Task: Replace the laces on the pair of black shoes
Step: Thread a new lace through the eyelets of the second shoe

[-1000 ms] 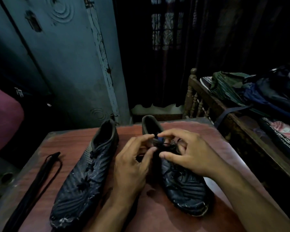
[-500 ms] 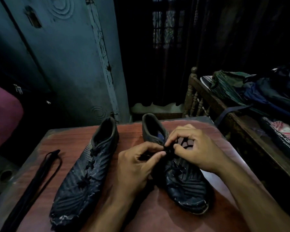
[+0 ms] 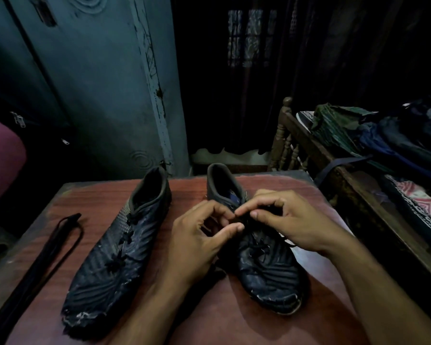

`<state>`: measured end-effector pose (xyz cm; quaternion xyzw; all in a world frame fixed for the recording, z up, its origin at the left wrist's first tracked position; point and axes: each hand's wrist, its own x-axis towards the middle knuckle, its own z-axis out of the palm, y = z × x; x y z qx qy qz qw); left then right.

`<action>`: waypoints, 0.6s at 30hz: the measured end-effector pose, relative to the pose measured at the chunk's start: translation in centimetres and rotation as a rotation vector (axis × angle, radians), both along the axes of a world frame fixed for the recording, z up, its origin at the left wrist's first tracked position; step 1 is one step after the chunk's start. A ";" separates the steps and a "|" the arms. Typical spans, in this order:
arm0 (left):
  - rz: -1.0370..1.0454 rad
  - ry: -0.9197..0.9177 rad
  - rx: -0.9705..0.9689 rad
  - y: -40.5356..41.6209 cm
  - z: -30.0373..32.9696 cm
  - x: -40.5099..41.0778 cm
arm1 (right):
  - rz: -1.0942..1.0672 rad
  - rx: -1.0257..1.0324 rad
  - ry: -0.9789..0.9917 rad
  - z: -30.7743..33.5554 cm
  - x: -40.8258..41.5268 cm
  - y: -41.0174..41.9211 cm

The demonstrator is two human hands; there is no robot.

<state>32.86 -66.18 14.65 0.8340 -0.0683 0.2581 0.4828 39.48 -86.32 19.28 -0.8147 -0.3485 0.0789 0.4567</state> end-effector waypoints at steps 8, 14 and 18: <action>-0.014 0.026 0.211 0.2 0.0 0.0 | -0.230 0.016 -0.158 -1.1 0.4 0.8; 0.038 0.030 0.113 0.2 0.4 -0.1 | -0.236 0.004 -0.277 -1.7 0.3 1.4; 0.029 0.038 0.063 0.3 0.2 0.1 | -0.200 -0.020 -0.297 -2.2 0.2 1.8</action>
